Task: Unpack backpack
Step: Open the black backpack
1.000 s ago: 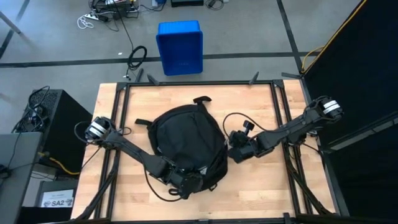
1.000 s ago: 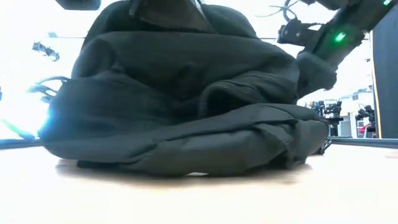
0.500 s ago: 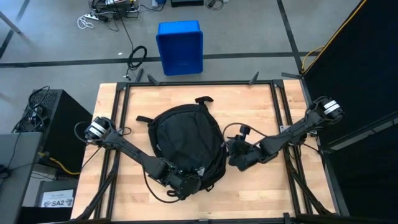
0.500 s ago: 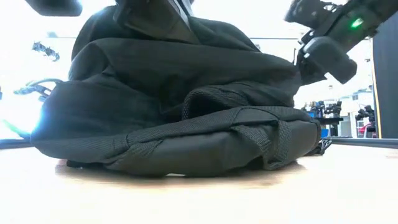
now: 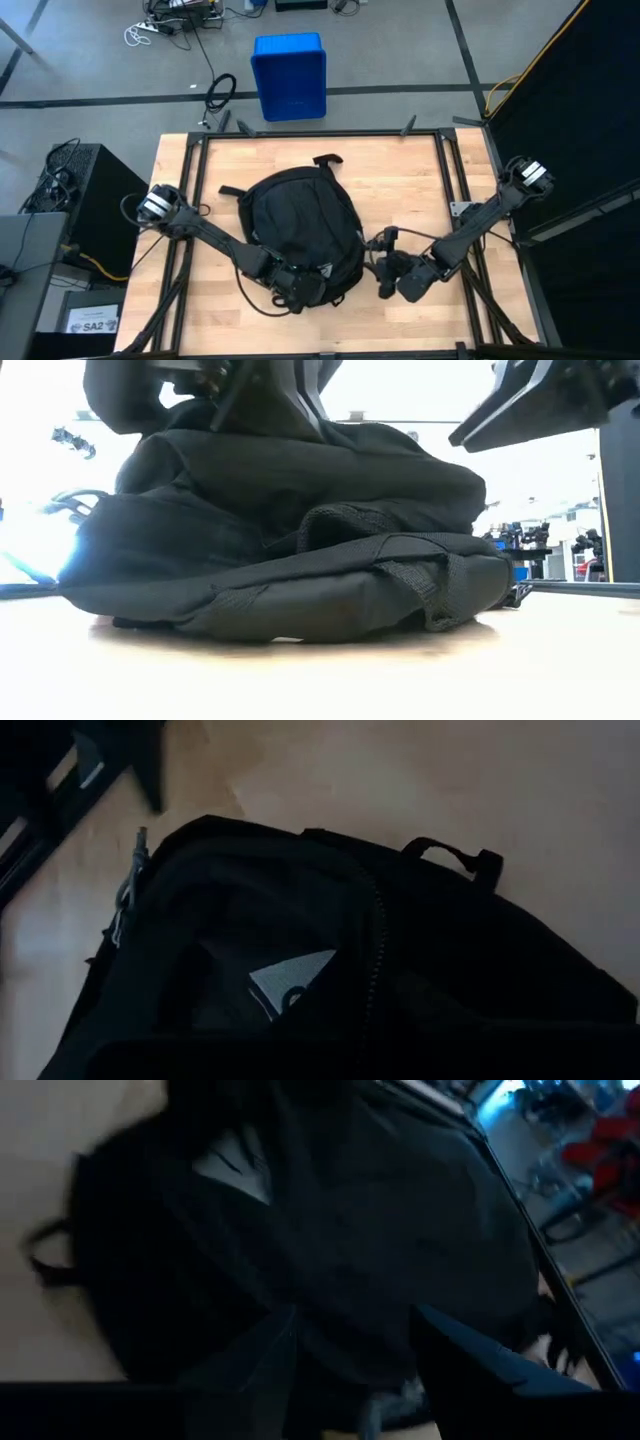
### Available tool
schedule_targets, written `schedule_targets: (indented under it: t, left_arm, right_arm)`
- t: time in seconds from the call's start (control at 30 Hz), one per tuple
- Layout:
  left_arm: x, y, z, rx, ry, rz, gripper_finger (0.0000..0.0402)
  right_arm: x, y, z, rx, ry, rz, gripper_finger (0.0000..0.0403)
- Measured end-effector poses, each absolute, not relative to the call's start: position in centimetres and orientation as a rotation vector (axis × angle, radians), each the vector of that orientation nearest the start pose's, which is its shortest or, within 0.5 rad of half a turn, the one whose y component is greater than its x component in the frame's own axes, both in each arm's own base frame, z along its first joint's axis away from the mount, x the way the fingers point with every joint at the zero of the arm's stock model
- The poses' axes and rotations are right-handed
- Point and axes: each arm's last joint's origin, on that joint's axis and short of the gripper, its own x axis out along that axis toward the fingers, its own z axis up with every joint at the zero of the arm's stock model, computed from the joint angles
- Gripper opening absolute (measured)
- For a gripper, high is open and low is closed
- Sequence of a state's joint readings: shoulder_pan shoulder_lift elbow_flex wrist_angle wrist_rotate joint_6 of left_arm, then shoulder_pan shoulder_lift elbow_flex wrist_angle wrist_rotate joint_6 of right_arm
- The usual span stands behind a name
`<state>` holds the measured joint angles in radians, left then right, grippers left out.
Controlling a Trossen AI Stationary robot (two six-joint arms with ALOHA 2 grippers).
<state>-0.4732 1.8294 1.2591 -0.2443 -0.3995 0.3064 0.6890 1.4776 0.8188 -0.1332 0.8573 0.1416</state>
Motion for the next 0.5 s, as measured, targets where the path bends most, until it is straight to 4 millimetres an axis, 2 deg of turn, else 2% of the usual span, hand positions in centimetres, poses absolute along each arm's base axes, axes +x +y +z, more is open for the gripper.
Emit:
schedule_targets:
  t: [0.13,0.37,0.5]
  left_arm:
    - [35.7,-16.0,20.7,0.621,0.731,-0.179,0.0]
    - [36.6,-15.3,21.0,0.599,0.666,-0.236,0.0]
    - [36.4,-14.3,20.0,0.579,0.612,-0.236,0.0]
  right_arm:
    - [23.7,16.5,19.9,-0.355,0.587,-0.138,0.0165]
    - [24.3,14.9,18.7,-0.324,0.691,-0.194,0.0166]
    - [24.6,15.0,17.6,-0.333,0.747,-0.164,0.0162]
